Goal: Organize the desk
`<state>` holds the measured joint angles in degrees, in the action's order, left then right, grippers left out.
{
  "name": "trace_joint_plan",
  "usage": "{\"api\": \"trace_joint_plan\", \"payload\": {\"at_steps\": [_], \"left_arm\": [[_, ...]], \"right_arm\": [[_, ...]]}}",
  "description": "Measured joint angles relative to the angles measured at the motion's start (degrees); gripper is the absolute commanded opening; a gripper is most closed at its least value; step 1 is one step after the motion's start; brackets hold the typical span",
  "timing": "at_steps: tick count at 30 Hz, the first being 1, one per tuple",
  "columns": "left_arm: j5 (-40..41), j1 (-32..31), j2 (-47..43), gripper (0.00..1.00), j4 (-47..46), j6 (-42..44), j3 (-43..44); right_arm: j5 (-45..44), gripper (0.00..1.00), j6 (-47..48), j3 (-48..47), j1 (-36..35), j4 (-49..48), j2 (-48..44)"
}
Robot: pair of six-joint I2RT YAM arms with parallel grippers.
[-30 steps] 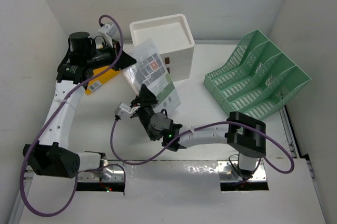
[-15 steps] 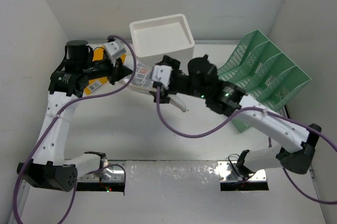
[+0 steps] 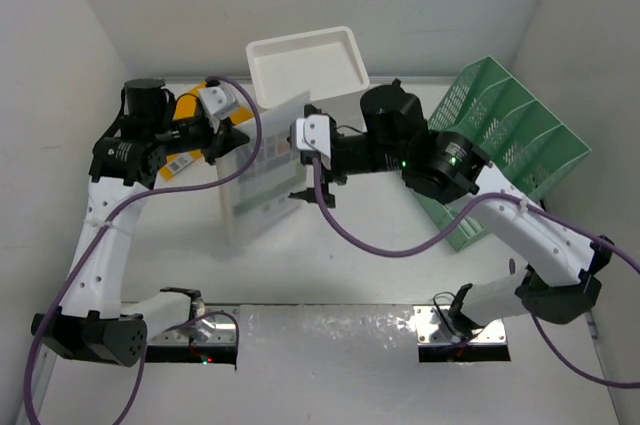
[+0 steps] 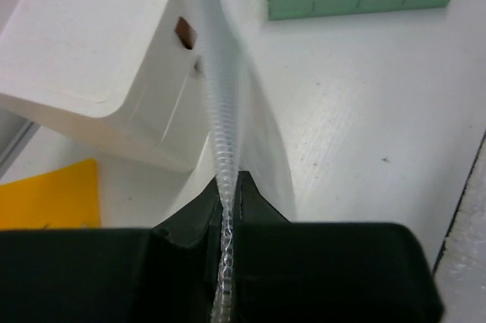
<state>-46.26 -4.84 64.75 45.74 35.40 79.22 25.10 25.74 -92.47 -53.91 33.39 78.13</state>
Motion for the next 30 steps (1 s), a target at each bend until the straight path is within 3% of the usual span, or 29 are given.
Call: {"api": "trace_joint_plan", "payload": {"at_steps": [6,11,16,19,29,30], "left_arm": [[-1.9,-0.1,-0.5,0.00,1.4,0.3,0.1],[-2.6,-0.1,-2.0,0.00,3.8,3.3,0.0],[-3.1,-0.1,-3.3,0.00,4.5,5.4,-0.3],[-4.1,-0.1,-3.5,0.00,4.9,6.4,-0.3],[-5.4,-0.1,-3.8,0.00,8.0,8.4,-0.3],[-5.4,-0.1,-3.8,0.00,8.0,8.4,-0.3]], "right_arm": [[-2.8,0.92,-3.2,-18.3,1.7,4.0,11.4],[-5.9,0.93,-3.0,-21.4,2.5,5.5,18.4],[-2.0,0.91,-2.1,-27.6,4.5,9.7,24.2],[-1.1,0.84,-1.7,-28.3,5.3,10.8,25.2],[0.2,0.29,-0.6,-26.6,5.4,13.0,29.4],[0.4,0.14,-0.6,-26.1,5.5,13.0,29.3]]}}
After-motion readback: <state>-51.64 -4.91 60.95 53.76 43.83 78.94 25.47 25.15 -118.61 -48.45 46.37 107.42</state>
